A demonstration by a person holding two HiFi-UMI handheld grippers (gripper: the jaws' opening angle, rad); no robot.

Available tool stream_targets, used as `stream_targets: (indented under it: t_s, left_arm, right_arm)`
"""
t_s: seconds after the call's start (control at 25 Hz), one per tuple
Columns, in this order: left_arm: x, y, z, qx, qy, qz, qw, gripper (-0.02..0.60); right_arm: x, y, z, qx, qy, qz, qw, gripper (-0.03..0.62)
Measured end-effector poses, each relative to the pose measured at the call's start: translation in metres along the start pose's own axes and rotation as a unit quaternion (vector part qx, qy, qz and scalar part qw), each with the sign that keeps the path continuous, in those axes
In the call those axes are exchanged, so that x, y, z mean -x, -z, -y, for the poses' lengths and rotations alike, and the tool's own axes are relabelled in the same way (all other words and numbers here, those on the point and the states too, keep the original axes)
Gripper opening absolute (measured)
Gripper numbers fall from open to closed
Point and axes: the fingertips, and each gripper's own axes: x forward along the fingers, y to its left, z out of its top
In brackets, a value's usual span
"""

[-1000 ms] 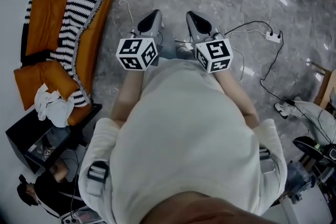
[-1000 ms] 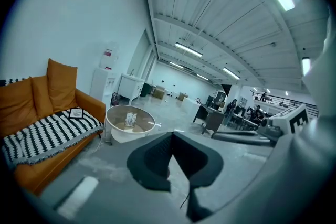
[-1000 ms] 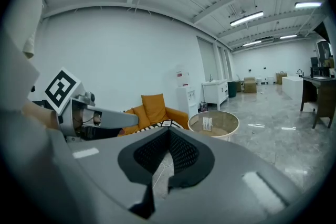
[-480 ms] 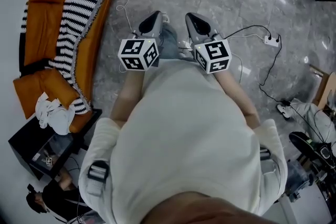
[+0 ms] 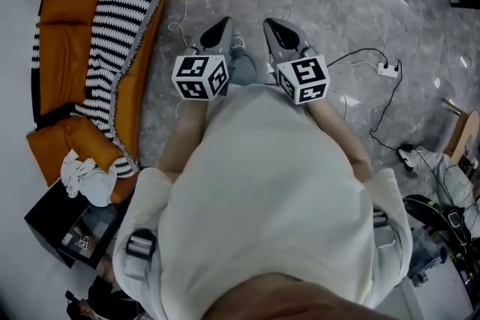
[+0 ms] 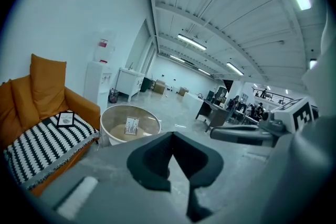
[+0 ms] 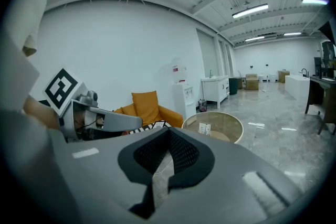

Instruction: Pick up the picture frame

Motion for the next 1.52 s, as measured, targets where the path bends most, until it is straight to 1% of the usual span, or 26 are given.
stream_targets:
  t_s: [0.32,0.76,1.04,1.24,1.52]
  left_arm:
    - [-0.049,-0.053,-0.048,-0.005,0.012,-0.002,0.9999,0.000]
    - [-0.107,-0.095,-0.099,-0.023,0.034,-0.016,0.9990,0.000]
    - [-0.131,-0.101,-0.128,-0.023,0.030,-0.029,0.9989,0.000]
    - [-0.147,-0.095,-0.144,-0.007,0.021,-0.040,0.9990,0.000]
    - [-0.188,-0.081,-0.165,0.006,0.012,-0.059,0.9982,0.000]
  right_arm:
    - [-0.063,-0.039,0.033,0.000,0.016,-0.002,1.000,0.000]
    - [-0.141,-0.071,0.065,-0.004,0.031,0.001,1.000,0.000]
    - [-0.171,-0.070,0.075,-0.013,0.037,-0.009,0.999,0.000]
    - [-0.184,-0.064,0.082,-0.013,0.035,-0.029,0.999,0.000]
    - [-0.224,-0.047,0.113,0.005,0.035,-0.057,0.998,0.000]
